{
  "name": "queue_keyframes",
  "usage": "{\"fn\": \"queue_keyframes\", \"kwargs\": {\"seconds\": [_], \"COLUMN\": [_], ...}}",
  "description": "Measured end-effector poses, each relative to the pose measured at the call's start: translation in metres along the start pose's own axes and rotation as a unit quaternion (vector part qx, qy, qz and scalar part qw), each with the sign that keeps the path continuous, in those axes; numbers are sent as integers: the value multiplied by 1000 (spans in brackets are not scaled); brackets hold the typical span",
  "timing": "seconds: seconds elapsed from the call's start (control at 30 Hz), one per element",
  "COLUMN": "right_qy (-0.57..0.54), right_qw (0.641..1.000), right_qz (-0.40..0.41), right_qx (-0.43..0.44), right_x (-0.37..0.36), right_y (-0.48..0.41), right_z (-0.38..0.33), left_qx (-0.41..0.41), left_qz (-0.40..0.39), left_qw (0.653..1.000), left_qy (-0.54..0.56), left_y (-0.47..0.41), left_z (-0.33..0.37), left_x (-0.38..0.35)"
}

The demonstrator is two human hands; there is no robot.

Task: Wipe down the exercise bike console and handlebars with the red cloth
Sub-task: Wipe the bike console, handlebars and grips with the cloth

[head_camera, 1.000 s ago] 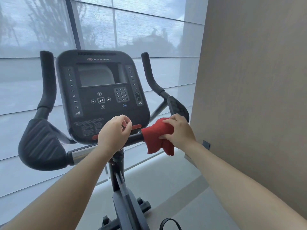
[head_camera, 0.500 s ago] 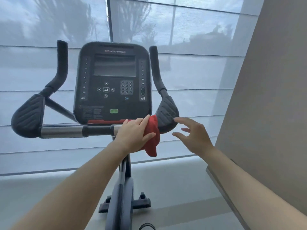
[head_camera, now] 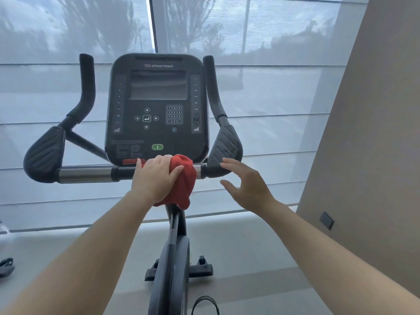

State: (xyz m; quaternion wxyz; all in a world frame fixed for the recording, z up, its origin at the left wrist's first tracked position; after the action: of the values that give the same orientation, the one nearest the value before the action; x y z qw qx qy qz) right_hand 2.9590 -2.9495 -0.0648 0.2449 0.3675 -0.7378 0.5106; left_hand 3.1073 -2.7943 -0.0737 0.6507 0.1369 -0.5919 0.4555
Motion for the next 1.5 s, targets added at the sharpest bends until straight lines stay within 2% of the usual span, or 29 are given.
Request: {"fn": "queue_keyframes", "kwargs": {"seconds": [0.13, 0.27, 0.33, 0.47, 0.67, 0.83, 0.9, 1.03, 1.23, 1.37, 1.5], "right_qy": [10, 22, 18, 9, -31, -58, -55, -48, -38, -40, -28], "right_qw": [1000, 999, 998, 989, 971, 966, 962, 952, 953, 955, 960], "right_qz": [-2, -6, 1, -9, -10, 3, -2, -39, -25, -22, -36], "right_qx": [1, 27, 52, 144, 237, 251, 268, 301, 300, 293, 278], "right_x": [5, 11, 13, 5, -13, -15, -15, -18, -18, -16, -17], "right_y": [-9, -44, -68, -104, -116, -117, -117, -118, -114, -115, -116], "right_z": [11, 28, 34, 38, 37, 40, 36, 27, 29, 28, 29], "left_qx": [19, -11, -27, 21, 25, 10, 28, 92, 65, 38, 67], "left_qz": [15, 11, 26, 41, 127, 182, 176, 110, 144, 105, 108], "left_qw": [1000, 1000, 999, 998, 990, 980, 982, 989, 985, 992, 990], "left_qy": [3, 15, 24, 41, 57, 78, 64, 16, 63, 65, 56], "left_y": [-6, -19, -30, -47, -26, -7, -10, -30, -22, -24, -17], "left_z": [18, 44, 62, 61, 62, 67, 68, 69, 69, 66, 27], "left_x": [0, -8, -13, -19, -5, 3, 3, -5, -2, -2, 12]}}
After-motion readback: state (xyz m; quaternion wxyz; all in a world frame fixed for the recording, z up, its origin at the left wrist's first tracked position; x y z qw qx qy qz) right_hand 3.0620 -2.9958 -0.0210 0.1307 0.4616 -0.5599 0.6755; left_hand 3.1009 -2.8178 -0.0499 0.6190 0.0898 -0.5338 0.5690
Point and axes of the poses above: each hand's wrist, its own y-axis away from the middle knuckle, its own x-axis out of the back of the hand, z = x × y, the point moved 10 cm from there along -y, towards the middle knuckle, and after that the axes turned 10 degrees about y, right-handed, at the moved point
